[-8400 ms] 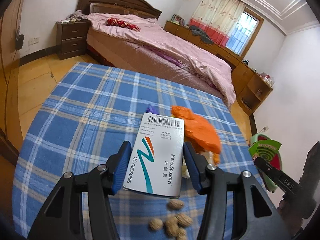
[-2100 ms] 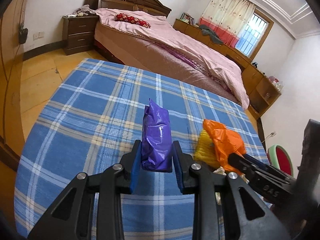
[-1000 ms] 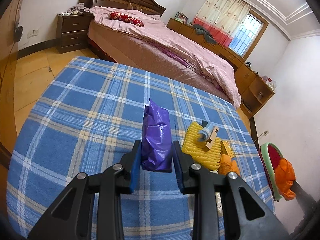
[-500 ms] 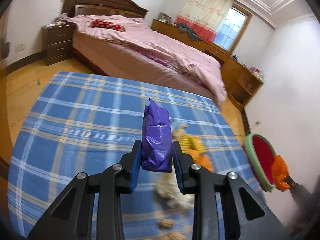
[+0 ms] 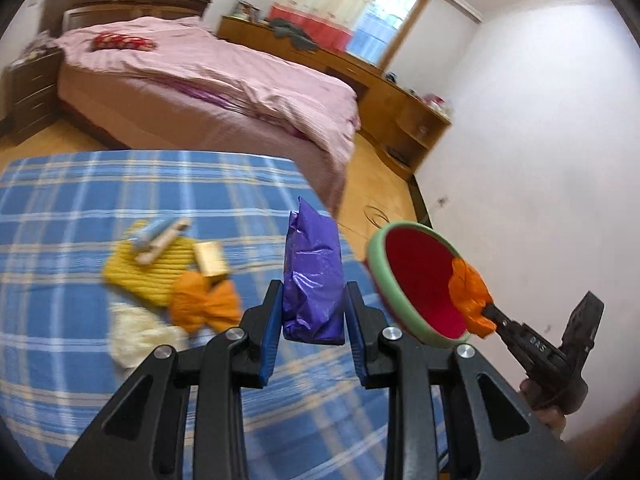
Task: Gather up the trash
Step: 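Carry the purple wrapper and orange mesh bag with both tools over the red bucket, then open both tools to drop the wrapper and mesh bag into the bucket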
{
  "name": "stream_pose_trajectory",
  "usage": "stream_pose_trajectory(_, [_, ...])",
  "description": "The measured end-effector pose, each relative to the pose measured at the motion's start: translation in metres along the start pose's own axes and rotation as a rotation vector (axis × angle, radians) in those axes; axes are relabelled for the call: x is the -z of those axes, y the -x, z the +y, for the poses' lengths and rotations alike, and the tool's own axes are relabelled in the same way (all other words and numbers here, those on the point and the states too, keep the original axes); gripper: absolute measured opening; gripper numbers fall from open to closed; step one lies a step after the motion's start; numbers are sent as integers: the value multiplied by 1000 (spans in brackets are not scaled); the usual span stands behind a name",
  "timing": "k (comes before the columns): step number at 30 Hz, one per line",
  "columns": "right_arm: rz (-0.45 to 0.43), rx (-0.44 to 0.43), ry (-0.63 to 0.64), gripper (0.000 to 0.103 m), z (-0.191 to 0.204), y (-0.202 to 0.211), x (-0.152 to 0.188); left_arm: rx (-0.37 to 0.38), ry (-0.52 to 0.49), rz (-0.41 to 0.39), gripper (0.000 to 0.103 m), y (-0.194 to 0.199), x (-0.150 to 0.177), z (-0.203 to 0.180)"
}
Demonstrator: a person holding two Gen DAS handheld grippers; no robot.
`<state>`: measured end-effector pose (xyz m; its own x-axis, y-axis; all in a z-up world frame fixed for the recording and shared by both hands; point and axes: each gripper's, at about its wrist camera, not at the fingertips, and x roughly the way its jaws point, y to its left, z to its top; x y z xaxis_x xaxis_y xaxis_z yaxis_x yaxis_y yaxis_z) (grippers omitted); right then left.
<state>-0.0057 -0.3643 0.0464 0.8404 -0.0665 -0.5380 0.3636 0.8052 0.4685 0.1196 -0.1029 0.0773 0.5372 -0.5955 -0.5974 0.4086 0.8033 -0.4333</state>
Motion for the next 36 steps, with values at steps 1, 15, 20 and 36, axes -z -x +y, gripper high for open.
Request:
stream_pose_trajectory(1, [-9,6,-6,7,-4,-1,-1,6,-13,7,30,-6,0,-8])
stream_pose_trajectory(15, [7,10,-52,7,-54,-28,-19,77,-162,160,30,-109,3,-109])
stream_pose_trajectory(20, [24,7,-67,7,-64,-36,-16,88,-201,215,30,-142,9,-130])
stream_pose_trajectory(36, [79,-16,-91,13,-70,-56,-20,51,-236,245,44,-165,17,-143])
